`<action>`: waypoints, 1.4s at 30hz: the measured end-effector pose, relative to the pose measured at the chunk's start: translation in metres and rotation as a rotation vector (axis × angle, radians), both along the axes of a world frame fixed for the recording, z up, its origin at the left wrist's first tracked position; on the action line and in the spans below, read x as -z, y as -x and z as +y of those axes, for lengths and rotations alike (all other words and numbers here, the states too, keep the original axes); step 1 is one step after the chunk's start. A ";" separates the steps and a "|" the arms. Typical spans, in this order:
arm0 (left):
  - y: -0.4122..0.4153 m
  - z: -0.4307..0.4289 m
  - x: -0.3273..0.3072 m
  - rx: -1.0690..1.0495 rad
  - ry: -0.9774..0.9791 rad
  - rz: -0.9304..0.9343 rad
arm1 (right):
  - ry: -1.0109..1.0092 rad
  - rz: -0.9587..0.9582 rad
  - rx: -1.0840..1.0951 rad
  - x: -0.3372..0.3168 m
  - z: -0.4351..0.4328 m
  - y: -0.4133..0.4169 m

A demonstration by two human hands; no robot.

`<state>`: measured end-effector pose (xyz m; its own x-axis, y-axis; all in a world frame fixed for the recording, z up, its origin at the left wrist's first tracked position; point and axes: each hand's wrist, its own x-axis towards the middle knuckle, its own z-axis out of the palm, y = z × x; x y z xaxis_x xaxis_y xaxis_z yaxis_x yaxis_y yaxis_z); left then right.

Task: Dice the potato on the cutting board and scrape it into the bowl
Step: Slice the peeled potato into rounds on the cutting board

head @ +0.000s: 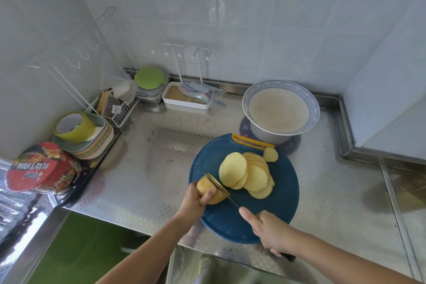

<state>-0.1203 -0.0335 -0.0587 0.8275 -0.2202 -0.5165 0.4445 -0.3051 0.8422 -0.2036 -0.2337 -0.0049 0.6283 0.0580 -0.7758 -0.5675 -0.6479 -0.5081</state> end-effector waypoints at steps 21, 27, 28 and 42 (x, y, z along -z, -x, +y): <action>-0.003 -0.004 -0.005 -0.008 -0.002 -0.011 | 0.061 -0.009 -0.037 0.003 0.009 -0.008; -0.004 -0.004 -0.004 0.007 -0.021 -0.029 | 0.042 0.031 0.003 0.009 0.010 -0.013; -0.004 -0.004 -0.004 0.009 -0.017 -0.026 | 0.045 0.036 0.011 0.010 0.011 -0.015; 0.000 0.000 -0.001 -0.014 0.046 -0.037 | -0.081 0.029 0.215 0.035 0.014 -0.028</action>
